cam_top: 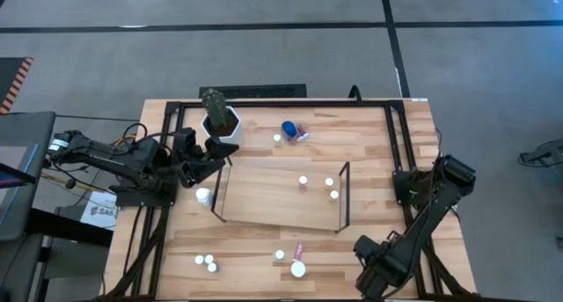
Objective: Pick and place medicine bottles onto shelf by color
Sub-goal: Put the orange pill bottle on the shelf
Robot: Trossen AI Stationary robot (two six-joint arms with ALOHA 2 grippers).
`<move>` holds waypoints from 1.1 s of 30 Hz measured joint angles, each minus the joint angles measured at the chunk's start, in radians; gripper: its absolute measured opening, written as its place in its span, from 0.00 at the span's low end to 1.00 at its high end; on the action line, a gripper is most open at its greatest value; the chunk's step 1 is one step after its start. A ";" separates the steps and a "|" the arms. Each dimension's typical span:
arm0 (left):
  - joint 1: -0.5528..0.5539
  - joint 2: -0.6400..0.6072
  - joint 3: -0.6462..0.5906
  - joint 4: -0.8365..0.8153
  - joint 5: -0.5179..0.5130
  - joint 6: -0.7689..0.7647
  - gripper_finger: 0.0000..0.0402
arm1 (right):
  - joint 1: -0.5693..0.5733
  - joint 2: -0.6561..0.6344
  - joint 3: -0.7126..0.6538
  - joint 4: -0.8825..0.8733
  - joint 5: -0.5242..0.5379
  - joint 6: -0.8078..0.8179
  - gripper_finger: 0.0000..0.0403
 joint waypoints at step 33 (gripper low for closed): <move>0.000 0.000 0.001 0.000 -0.074 0.006 0.98 | 0.008 0.000 -0.176 0.217 0.078 -0.007 0.51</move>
